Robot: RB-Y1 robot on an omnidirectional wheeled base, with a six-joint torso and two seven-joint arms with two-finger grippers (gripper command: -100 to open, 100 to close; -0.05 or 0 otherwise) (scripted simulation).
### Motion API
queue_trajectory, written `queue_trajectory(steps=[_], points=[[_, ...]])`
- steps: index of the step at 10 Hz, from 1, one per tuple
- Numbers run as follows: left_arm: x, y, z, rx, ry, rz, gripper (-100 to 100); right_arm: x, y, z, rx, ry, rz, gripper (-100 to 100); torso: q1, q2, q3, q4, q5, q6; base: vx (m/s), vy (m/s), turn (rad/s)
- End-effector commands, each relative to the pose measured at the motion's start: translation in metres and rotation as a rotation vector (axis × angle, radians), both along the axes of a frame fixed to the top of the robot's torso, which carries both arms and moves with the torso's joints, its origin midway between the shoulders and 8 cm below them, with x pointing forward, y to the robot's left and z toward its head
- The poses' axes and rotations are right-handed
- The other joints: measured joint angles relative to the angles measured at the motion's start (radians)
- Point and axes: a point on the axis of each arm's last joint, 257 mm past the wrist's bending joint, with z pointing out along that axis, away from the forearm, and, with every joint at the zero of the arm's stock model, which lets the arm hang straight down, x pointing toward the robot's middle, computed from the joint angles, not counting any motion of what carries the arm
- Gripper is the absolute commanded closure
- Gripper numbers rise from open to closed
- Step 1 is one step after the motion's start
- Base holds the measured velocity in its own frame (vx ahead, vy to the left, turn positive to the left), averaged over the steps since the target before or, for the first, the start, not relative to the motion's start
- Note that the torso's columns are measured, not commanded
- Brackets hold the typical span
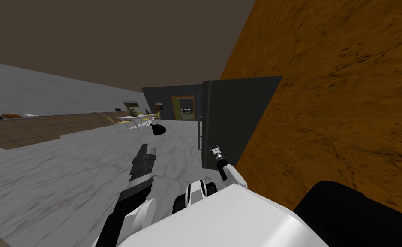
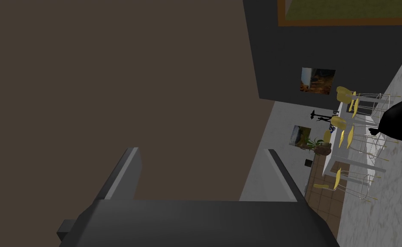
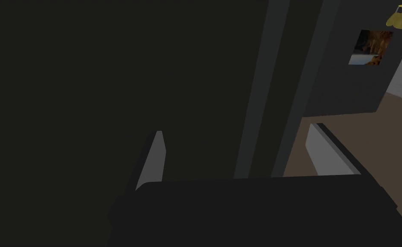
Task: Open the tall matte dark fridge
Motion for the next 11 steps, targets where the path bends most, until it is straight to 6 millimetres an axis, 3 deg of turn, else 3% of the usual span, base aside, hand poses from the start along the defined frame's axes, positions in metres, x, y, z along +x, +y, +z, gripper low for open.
queue_trajectory(steps=[1, 5, 7, 11], points=[[0.000, 0.000, 0.000, 0.000, 0.000, 0.000, 0, 0.000, -0.006, -0.012, -0.110, 0.030, -0.016, -100, 0.001, -0.001, 0.000, 0.000, 0.000, 0.000, 0.054, 0.030, 0.049], [0.000, 0.000, 0.000, 0.000, 0.000, 0.000, 0, 0.001, -0.015, -0.031, -0.280, 0.078, -0.039, -100, 0.000, 0.000, 0.000, 0.000, 0.000, 0.000, 0.039, 0.019, 0.058], [0.000, 0.000, 0.000, 0.000, 0.000, 0.000, 0, 0.001, -0.015, -0.029, -0.319, 0.072, -0.035, -100, 0.000, 0.000, 0.000, 0.000, 0.000, 0.000, 0.036, 0.017, 0.023], [0.000, 0.000, 0.000, 0.000, 0.000, 0.000, 0, 0.001, -0.023, -0.042, -0.493, 0.107, -0.052, -100, 0.000, 0.000, 0.000, 0.000, 0.000, 0.000, 0.050, 0.016, 0.067]])
